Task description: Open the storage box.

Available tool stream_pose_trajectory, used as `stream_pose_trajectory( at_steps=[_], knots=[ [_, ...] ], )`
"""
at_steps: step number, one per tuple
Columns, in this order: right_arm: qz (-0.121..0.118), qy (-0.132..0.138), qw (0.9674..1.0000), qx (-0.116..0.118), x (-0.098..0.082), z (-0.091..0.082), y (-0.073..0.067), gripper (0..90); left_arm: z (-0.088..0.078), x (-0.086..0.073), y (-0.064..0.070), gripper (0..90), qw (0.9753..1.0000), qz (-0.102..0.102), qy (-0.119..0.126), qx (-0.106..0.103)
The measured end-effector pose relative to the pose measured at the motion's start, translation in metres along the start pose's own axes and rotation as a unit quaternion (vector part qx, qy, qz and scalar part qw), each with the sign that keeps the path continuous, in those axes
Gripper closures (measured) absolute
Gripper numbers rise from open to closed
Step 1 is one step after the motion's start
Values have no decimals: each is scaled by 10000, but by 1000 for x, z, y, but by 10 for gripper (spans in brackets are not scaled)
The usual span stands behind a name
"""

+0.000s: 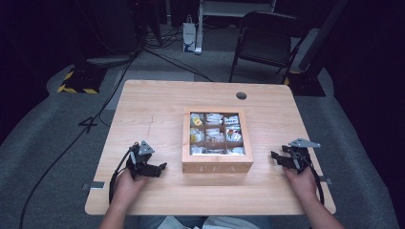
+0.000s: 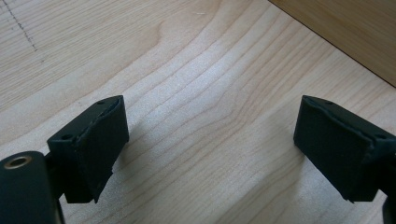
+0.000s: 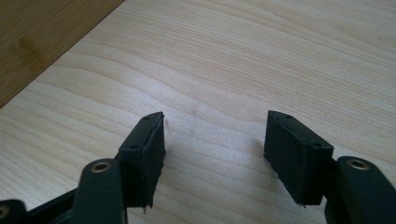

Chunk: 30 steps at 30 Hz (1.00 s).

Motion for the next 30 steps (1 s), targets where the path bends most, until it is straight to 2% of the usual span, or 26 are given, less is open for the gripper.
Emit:
stream_pose_trajectory(
  at_steps=[9, 11, 12, 15, 18, 22, 25, 28, 30],
  knots=[
    [1, 2, 10000, -23, 1, 1, 1, 381, 0, 0, 0, 105, 10000, 13, 0, -7],
    [9, 3, 10000, -29, 1, 1, 1, 386, 1, 1, 0, 105, 9999, -52, -26, 110],
    [10, 5, 10000, -34, 1, 0, 1, 399, 1, 2, 1, 109, 9998, -108, -18, 152],
    [40, -3, 10000, -63, 0, -2, 3, 454, 2, 3, 2, 109, 9998, -95, -26, 166],
    [104, -61, 9999, -85, -1, -5, 5, 477, 2, 3, 2, 110, 9998, -96, -23, 163],
    [213, 113, 9997, -73, 5, -17, 6, 477, 2, 3, 2, 111, 9998, -104, -17, 164],
    [185, 165, 9997, -59, 7, -22, 5, 476, 2, 3, 2, 111, 9998, -99, -20, 165],
    [255, 167, 9995, 69, 9, -28, 3, 462, 2, 3, 2, 111, 9998, -104, -17, 164],
    [286, 156, 9994, 75, 9, -29, 2, 464, 2, 3, 2, 111, 9998, -103, -18, 165]
  ],
)
Point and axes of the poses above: each handheld gripper's, and its own axes: z roughly forward along the jaws, x roughly out of its top, y roughly to its right, the point moved 8 cm from there along z, roughly forward along the jaws, and after that the axes turned 15 degrees about x, right-handed, at the moved point
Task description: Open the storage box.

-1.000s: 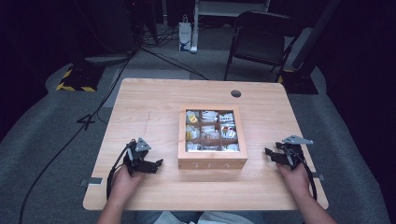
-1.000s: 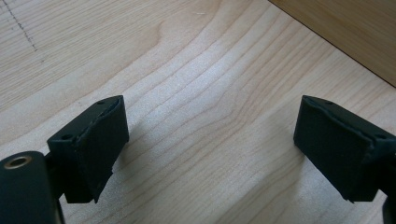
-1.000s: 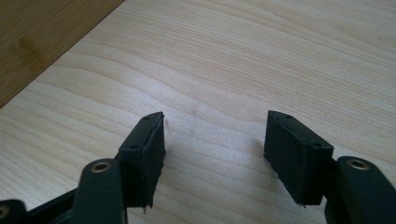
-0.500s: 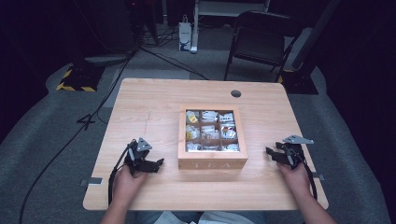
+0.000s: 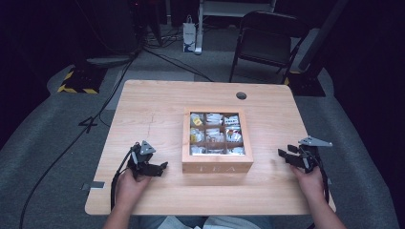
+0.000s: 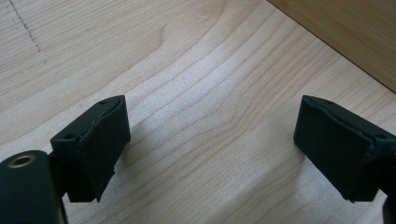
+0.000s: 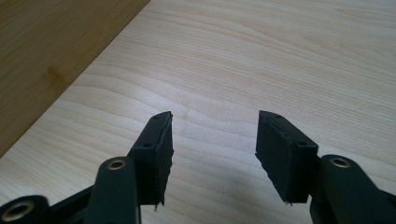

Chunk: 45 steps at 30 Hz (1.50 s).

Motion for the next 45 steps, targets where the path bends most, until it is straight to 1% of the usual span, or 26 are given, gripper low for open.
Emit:
stream_pose_trajectory(
  at_steps=[5, 6, 7, 12, 13, 14, 15, 16, 19, 20, 23, 24, 25, 26, 28, 29, 30, 31, 32, 33, 34, 35, 37, 38, 40, 45],
  knots=[
    [-20, 32, 10000, 30, 5, -7, -7, 483, 0, 0, 0, 111, 10000, -1, 0, 0],
    [-58, 66, 9999, 51, 7, -10, -12, 482, 0, 0, 0, 111, 10000, 5, -1, 0],
    [-58, 66, 9999, 51, 7, -10, -12, 482, 0, 0, 0, 111, 10000, 5, -1, 0],
    [-165, 134, 9997, 133, 14, -17, -24, 476, 0, 0, 0, 111, 10000, 5, -2, 0],
    [-165, 134, 9997, 133, 14, -17, -24, 476, 0, 0, 0, 111, 10000, 5, -2, 0],
    [-163, 172, 9996, 178, 16, -20, -28, 474, 0, 0, 0, 111, 10000, 5, -3, 1],
    [-163, 172, 9996, 178, 16, -20, -28, 474, 0, 0, 0, 111, 10000, 5, -3, 1],
    [-124, 242, 9992, 307, 19, -23, -32, 473, 0, 0, 0, 111, 10000, 9, -4, 1],
    [-138, 295, 9989, 343, 21, -26, -36, 472, 0, 0, 0, 111, 10000, 5, -2, 0],
    [-182, 325, 9986, 375, 23, -29, -40, 472, 0, 0, 0, 111, 10000, 4, -2, -1],
    [-242, 369, 9982, 399, 26, -32, -43, 471, 0, 0, 0, 111, 10000, -2, 0, 0],
    [-286, 418, 9978, 427, 29, -34, -48, 470, 0, 0, 0, 111, 10000, 5, -1, 0],
    [-286, 418, 9978, 427, 29, -34, -48, 470, 0, 0, 0, 111, 10000, 5, -1, 0],
    [-340, 461, 9972, 471, 31, -37, -53, 468, 0, 0, 0, 111, 10000, 4, -2, 0],
    [-398, 507, 9966, 519, 34, -39, -59, 466, 0, 0, 0, 111, 10000, 0, -1, -1],
    [-398, 507, 9966, 519, 34, -39, -59, 466, 0, 0, 0, 111, 10000, 0, -1, -1],
    [-481, 558, 9955, 593, 37, -40, -65, 466, 0, 0, 0, 111, 10000, 1, 0, -1],
    [-481, 558, 9955, 593, 37, -40, -65, 466, 0, 0, 0, 111, 10000, 10, -4, 0],
    [-540, 572, 9946, 677, 39, -41, -72, 462, 0, 0, 0, 111, 10000, 0, -2, 0],
    [-540, 572, 9946, 677, 39, -41, -72, 462, 0, 0, 0, 111, 10000, 0, -2, 0],
    [-634, 581, 9931, 792, 40, -40, -78, 460, 0, 0, 0, 111, 10000, 1, -2, 0],
    [-634, 581, 9931, 792, 40, -40, -78, 460, 0, 0, 0, 111, 10000, 1, -2, 0],
    [-651, 552, 9926, 864, 41, -39, -84, 459, 0, 0, 0, 111, 10000, 0, -2, 0],
    [-680, 536, 9918, 940, 41, -37, -89, 457, 0, 0, 0, 111, 10000, 7, -4, 0],
    [-661, 538, 9915, 980, 41, -37, -91, 457, 0, 0, 0, 111, 10000, 6, -3, 0],
    [-754, 520, 9886, 1194, 43, -34, -105, 448, 0, 0, 0, 111, 10000, 5, -3, 0]
  ],
)
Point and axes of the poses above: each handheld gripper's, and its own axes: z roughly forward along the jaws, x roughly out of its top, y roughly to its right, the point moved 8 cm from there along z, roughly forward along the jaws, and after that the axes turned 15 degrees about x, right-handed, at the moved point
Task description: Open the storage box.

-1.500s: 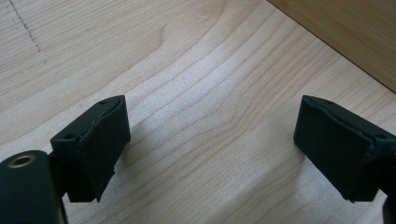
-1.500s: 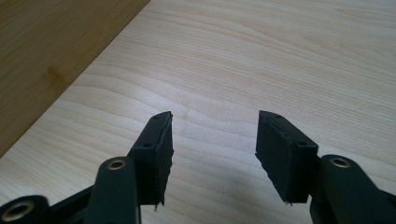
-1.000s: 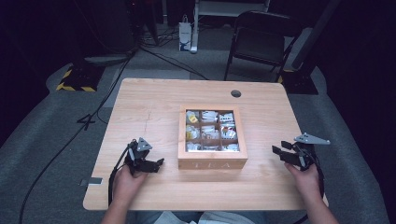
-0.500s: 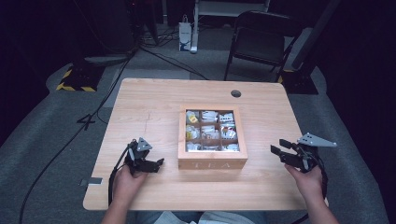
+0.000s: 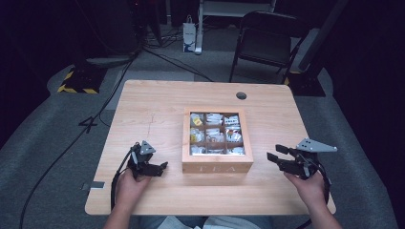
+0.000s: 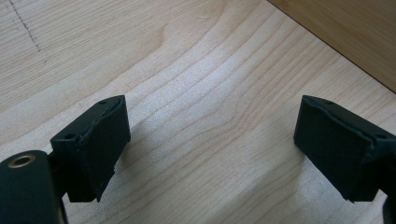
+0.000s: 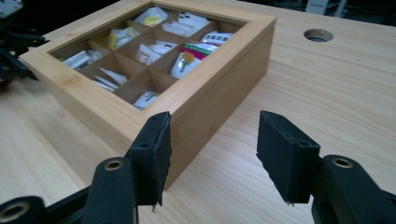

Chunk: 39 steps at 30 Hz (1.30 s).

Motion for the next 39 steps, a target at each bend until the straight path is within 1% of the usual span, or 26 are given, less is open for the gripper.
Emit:
stream_pose_trajectory(
  at_steps=[4, 5, 6, 7, 8, 11, 12, 15, 18, 19, 20, 22, 24, 25, 27, 28, 29, 30, 31, 33, 34, 35, 36, 37, 39],
  knots=[
    [-108, -68, 9998, 181, 1, 8, -12, 444, 0, 0, 0, 111, 10000, 0, 1, 1],
    [-136, -98, 9993, 321, 1, 12, -18, 445, 0, 0, 0, 111, 10000, -4, 2, 0],
    [-136, -98, 9993, 321, 1, 12, -18, 445, 0, 0, 0, 111, 10000, -4, 2, 0],
    [-235, -176, 9985, 455, 0, 17, -25, 446, 0, 0, 0, 111, 10000, -5, 3, -1],
    [-235, -176, 9985, 455, 0, 17, -25, 446, 0, 0, 0, 111, 10000, -4, 3, 0],
    [-248, -276, 9972, 644, -2, 25, -33, 447, 0, 0, 0, 111, 10000, 0, 0, 0],
    [-255, -345, 9966, 698, -4, 30, -36, 446, 0, 0, 0, 111, 10000, -5, 2, -1],
    [-238, -425, 9962, 722, -6, 34, -37, 445, 0, 0, 0, 111, 10000, 1, 0, 0],
    [-177, -543, 9961, 680, -11, 39, -36, 444, 0, 0, 0, 110, 10000, 0, 1, 0],
    [-130, -621, 9960, 634, -14, 42, -34, 449, 0, 0, 0, 111, 10000, 2, 0, -1],
    [-130, -621, 9960, 634, -14, 42, -34, 449, 0, 0, 0, 111, 10000, 3, 0, 0],
    [-83, -750, 9955, 580, -19, 44, -30, 471, 0, 0, 0, 111, 10000, -2, 2, 0],
    [-64, -771, 9954, 574, -20, 45, -29, 486, 0, 0, 0, 111, 10000, 5, -2, 0],
    [-68, -812, 9951, 563, -21, 45, -28, 505, 0, 0, 0, 111, 10000, 1, 1, 0],
    [-7, -876, 9942, 622, -23, 45, -27, 581, 0, 0, 0, 111, 10000, -1, -1, 0],
    [-7, -876, 9942, 622, -23, 45, -27, 581, 0, 0, 0, 111, 10000, -1, -1, 0],
    [-21, -933, 9936, 639, -24, 46, -28, 623, 0, 0, 0, 111, 10000, 0, 1, 0],
    [-21, -933, 9936, 639, -24, 46, -28, 623, 0, 0, 0, 111, 10000, 0, 1, 0],
    [-48, -1018, 9927, 637, -26, 47, -28, 670, 0, 0, 0, 111, 10000, 0, 1, 0],
    [-65, -1050, 9925, 621, -26, 48, -28, 705, 0, 0, 0, 111, 10000, 1, 1, -1],
    [-65, -1050, 9925, 621, -26, 48, -28, 705, 0, 0, 0, 111, 10000, 0, 1, 0],
    [-83, -1088, 9922, 605, -27, 48, -28, 743, 0, 0, 0, 111, 10000, 6, -1, 0],
    [-83, -1088, 9922, 605, -27, 48, -28, 743, 0, 0, 0, 111, 10000, 6, -1, 0],
    [-116, -1117, 9918, 615, -27, 48, -29, 770, 0, 0, 0, 111, 10000, 0, 2, -1],
    [-137, -1137, 9915, 614, -27, 48, -29, 777, 0, 0, 0, 111, 10000, -3, 1, -1]
  ],
)
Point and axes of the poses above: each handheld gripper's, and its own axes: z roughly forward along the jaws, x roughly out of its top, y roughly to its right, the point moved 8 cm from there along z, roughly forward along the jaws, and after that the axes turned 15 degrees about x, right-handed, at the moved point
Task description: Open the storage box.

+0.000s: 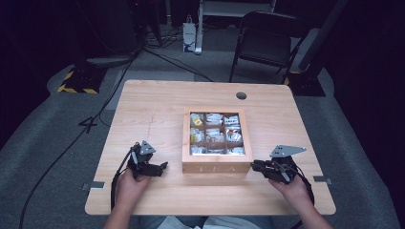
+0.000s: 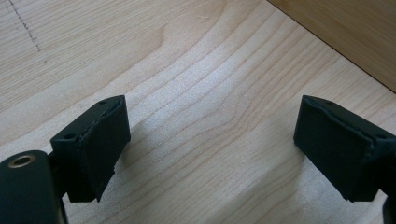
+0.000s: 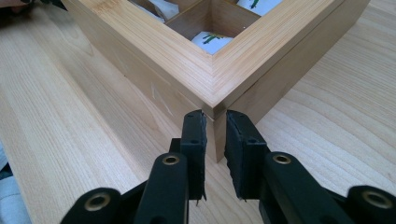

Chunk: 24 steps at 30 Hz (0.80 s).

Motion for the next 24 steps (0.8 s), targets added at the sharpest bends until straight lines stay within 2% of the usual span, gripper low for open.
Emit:
stream_pose_trajectory(
  at_steps=[6, 17, 24],
  knots=[
    [-36, -74, 10000, -33, -1, -1, -1, 850, 0, 0, 0, 111, 10000, -1, 2, 0],
    [-53, -112, 9999, -76, -1, -2, -2, 896, 0, 0, 0, 111, 10000, -11, -5, 11],
    [-4, 53, 10000, -4, 3, -7, -4, 897, 0, 0, 0, 111, 10000, -12, -5, 12]
  ],
)
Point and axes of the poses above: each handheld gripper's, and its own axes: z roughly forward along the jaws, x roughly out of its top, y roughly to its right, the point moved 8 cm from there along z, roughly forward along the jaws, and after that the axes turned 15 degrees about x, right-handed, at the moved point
